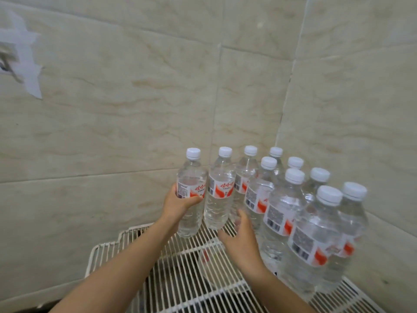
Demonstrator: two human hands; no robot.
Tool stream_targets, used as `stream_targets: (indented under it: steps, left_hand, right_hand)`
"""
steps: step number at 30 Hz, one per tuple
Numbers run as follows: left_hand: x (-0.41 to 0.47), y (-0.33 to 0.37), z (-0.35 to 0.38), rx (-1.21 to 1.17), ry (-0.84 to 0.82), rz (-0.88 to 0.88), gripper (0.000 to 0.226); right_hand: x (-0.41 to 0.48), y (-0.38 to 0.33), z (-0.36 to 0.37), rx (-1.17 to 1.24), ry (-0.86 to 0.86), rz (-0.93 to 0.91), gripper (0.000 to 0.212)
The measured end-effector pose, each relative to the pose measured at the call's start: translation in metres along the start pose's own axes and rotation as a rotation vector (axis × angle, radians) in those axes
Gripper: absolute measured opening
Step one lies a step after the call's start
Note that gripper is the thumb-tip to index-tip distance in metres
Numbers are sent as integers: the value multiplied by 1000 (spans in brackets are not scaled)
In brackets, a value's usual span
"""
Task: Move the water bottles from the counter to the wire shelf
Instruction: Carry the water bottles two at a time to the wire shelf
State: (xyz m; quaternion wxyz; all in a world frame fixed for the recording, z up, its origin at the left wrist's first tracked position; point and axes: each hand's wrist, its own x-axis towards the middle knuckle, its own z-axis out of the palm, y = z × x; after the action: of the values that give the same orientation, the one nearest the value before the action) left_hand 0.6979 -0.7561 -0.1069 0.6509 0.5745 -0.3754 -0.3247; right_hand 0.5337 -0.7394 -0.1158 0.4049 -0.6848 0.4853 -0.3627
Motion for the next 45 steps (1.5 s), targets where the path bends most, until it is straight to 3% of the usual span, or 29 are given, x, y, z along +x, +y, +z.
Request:
stream_targets:
  steps: [8, 15, 22, 27, 35, 40, 45]
  left_hand:
    - [8, -4, 18, 63, -10, 23, 66]
    - [-19, -6, 4, 290, -34, -81, 86]
    - [-74, -10, -21, 448, 108, -36, 68]
    - [-119, 5, -46, 491, 221, 11, 58]
    - [-260, 15, -108, 484, 642, -5, 52]
    - [-398, 1, -141, 481, 1010, -132, 51]
    - [-537, -6, -146, 479, 1316, -270, 51]
  right_hand:
    - [-14, 39, -9, -63, 11, 51, 56]
    - [-15, 49, -6, -330, -62, -20, 52]
    - [-17, 54, -7, -524, -201, -165, 32]
    - [-29, 47, 1, -564, -293, -375, 34]
    - [-73, 18, 6, -473, -563, -722, 38]
    - [-122, -12, -3, -231, -669, -1068, 31]
    - [-208, -27, 18, -152, -828, -1329, 52]
